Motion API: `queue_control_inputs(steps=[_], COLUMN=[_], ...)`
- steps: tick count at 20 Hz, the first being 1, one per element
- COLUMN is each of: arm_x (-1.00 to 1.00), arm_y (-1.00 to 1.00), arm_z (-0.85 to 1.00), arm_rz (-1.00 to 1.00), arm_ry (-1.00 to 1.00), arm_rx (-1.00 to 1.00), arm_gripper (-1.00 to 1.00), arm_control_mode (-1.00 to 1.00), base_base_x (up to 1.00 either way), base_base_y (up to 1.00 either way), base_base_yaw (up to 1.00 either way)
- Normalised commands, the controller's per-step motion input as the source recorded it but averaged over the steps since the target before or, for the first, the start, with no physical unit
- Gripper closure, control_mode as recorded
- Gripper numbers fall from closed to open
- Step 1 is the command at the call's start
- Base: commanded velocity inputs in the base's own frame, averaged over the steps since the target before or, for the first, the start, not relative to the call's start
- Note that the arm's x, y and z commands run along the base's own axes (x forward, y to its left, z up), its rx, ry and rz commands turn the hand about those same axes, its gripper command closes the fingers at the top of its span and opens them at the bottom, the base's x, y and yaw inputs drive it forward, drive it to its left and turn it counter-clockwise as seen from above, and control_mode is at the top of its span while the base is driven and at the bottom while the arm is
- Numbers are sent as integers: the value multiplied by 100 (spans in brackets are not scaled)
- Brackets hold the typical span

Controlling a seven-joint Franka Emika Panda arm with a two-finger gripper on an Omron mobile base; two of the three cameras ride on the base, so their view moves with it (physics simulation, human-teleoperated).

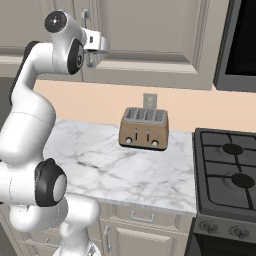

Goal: Open the cabinet. Pick the dish brush and place it next to the sink. Then close the cabinet.

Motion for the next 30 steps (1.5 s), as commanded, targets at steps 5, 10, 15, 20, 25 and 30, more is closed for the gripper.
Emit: queue_control_inputs(steps=[5, 10, 15, 20, 25, 30], arm_x=[0, -10, -22, -25, -36, -46], arm_y=[0, -21, -61, -59, -60, -60], arm_z=[0, 0, 0, 0, 0, 0], arm_rz=[0, -3, -7, -4, -3, -1], arm_ry=[0, 0, -1, -1, -7, -14], arm_rx=[0, 0, 7, 9, 10, 8], arm_gripper=[100, 100, 100, 100, 100, 100], arm_control_mode=[-100, -100, -100, -100, -100, -100], base_base_x=[0, 0, 0, 0, 0, 0], base_base_y=[0, 0, 0, 0, 0, 0], base_base_yaw=[0, 0, 0, 0, 0, 0])
